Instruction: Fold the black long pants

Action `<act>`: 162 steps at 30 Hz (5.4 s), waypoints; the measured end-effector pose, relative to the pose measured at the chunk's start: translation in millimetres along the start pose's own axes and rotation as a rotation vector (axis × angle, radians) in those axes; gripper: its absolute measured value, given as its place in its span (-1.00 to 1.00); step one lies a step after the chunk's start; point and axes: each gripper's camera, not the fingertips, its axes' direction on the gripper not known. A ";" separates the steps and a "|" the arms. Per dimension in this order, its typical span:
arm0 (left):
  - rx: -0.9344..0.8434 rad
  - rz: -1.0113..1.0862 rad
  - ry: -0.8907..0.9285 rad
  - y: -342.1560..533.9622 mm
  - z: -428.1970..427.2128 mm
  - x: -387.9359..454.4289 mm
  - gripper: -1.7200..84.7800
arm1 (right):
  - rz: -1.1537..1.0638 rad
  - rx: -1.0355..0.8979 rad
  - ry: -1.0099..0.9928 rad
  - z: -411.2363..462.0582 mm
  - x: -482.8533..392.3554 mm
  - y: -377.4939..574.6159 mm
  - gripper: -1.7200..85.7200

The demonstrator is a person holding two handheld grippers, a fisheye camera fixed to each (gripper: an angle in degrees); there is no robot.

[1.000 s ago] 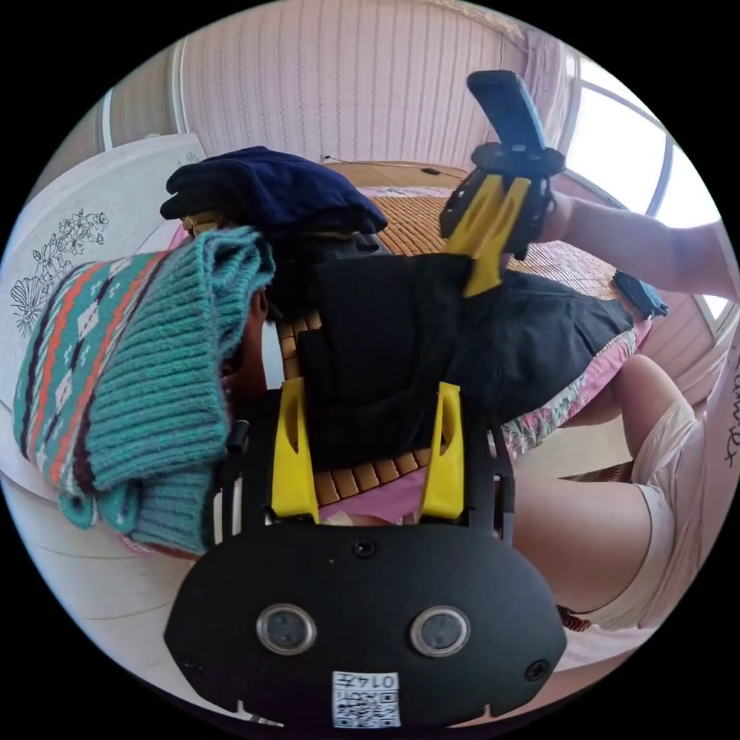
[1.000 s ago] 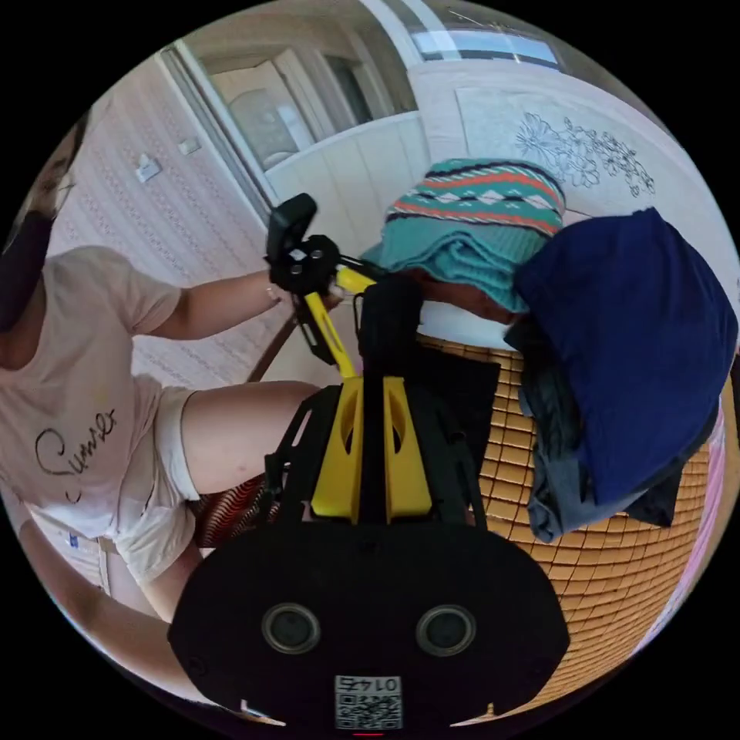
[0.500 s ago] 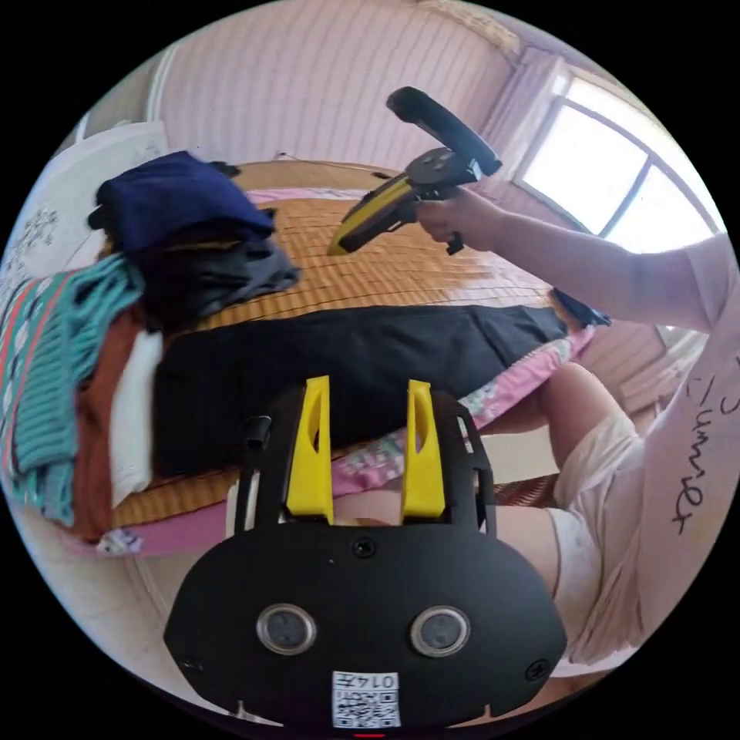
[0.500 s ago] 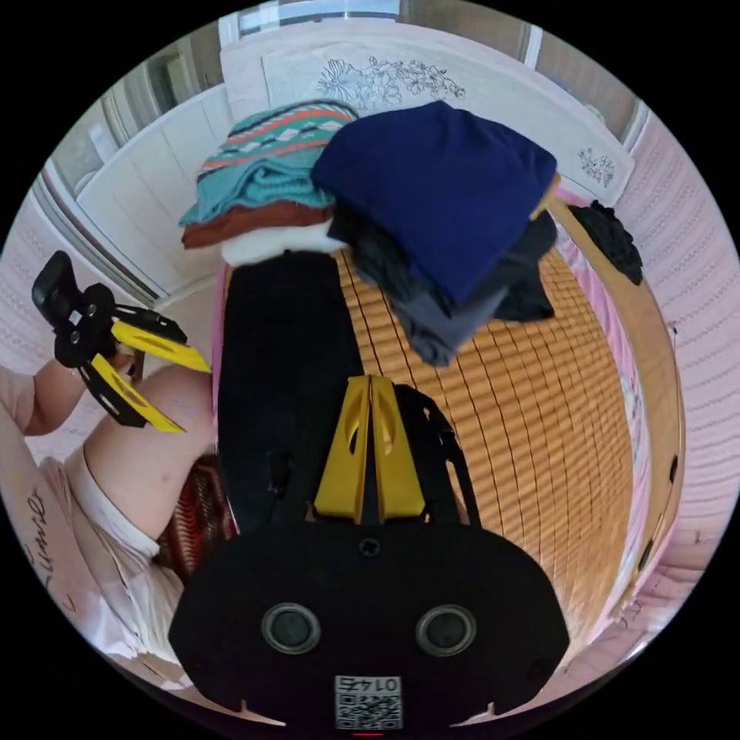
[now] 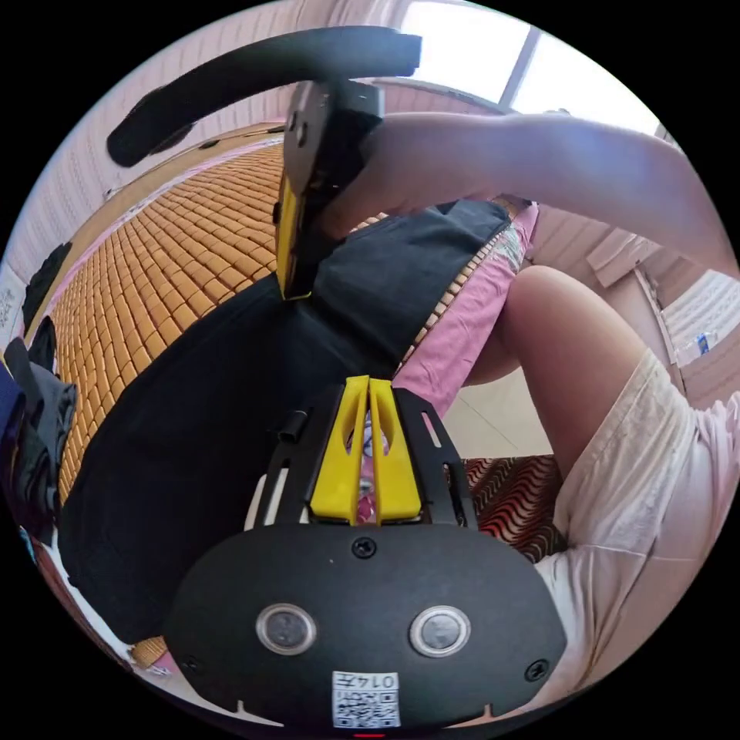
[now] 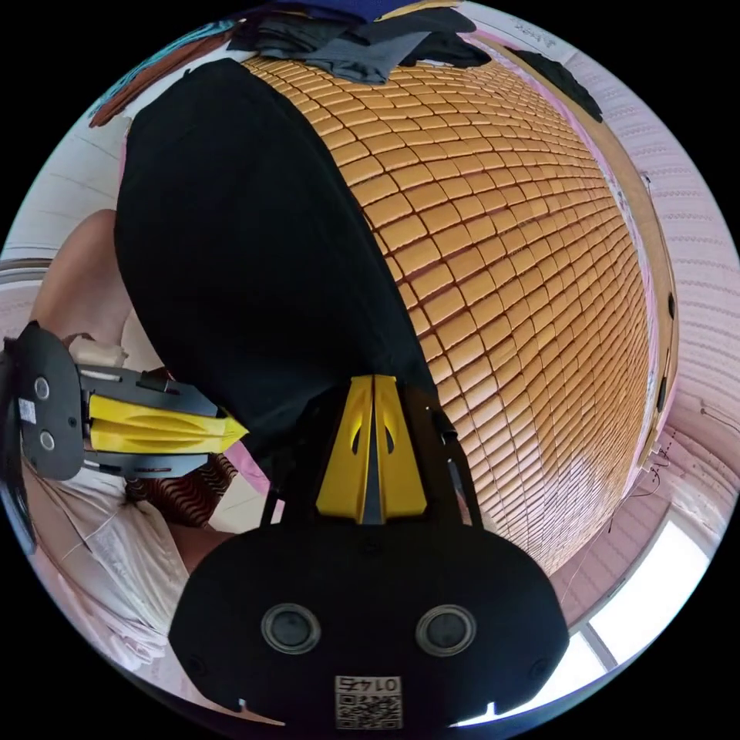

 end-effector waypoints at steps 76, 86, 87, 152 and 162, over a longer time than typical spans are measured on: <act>0.258 -0.704 0.023 60.4 -69.5 -151.2 -0.79 | 0.406 0.612 -0.532 -43.1 -76.5 337.8 -0.93; 0.130 -0.736 -0.044 28.4 -15.7 -163.3 -0.78 | 0.524 0.470 -0.338 -19.9 -66.4 351.1 -0.98; 0.122 -0.722 -0.056 25.7 -16.5 -161.9 -0.83 | 0.528 0.475 -0.333 -21.7 -65.8 349.8 -0.98; 0.079 -0.211 -0.005 -125.9 168.8 55.8 -0.98 | 0.490 0.259 -0.112 -31.0 -32.3 164.8 -0.98; 0.109 -0.158 0.016 -127.4 187.4 76.1 -0.98 | 0.398 0.273 -0.105 -43.7 14.7 140.3 -0.98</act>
